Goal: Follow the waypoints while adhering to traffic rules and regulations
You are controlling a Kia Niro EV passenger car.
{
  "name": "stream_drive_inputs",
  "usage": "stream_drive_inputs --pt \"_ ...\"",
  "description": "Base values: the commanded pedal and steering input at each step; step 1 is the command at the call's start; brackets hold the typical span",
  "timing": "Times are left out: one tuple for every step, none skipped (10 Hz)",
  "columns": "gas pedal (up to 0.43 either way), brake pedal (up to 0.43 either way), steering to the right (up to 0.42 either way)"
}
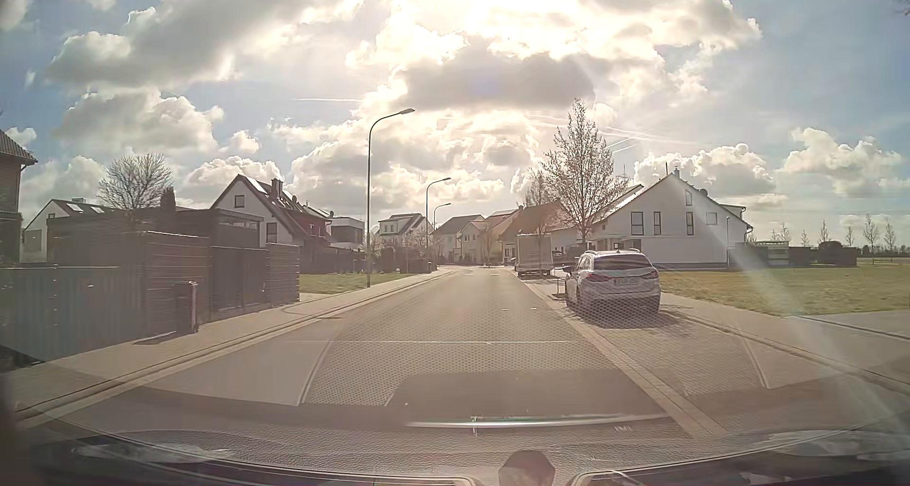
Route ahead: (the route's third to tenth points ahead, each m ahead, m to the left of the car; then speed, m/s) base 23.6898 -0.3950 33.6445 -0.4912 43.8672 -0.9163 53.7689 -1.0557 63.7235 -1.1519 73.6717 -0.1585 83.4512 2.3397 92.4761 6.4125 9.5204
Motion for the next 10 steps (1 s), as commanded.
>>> stream_drive_inputs --pt "0.209 0.000 0.006" --pt "0.209 0.000 0.007" --pt "0.209 0.000 0.006" --pt "0.197 0.000 0.007" --pt "0.189 0.000 0.006" --pt "0.189 0.000 0.007" --pt "0.189 0.000 0.006" --pt "0.189 0.000 0.005" --pt "0.189 0.000 0.005" --pt "0.189 0.000 0.005"
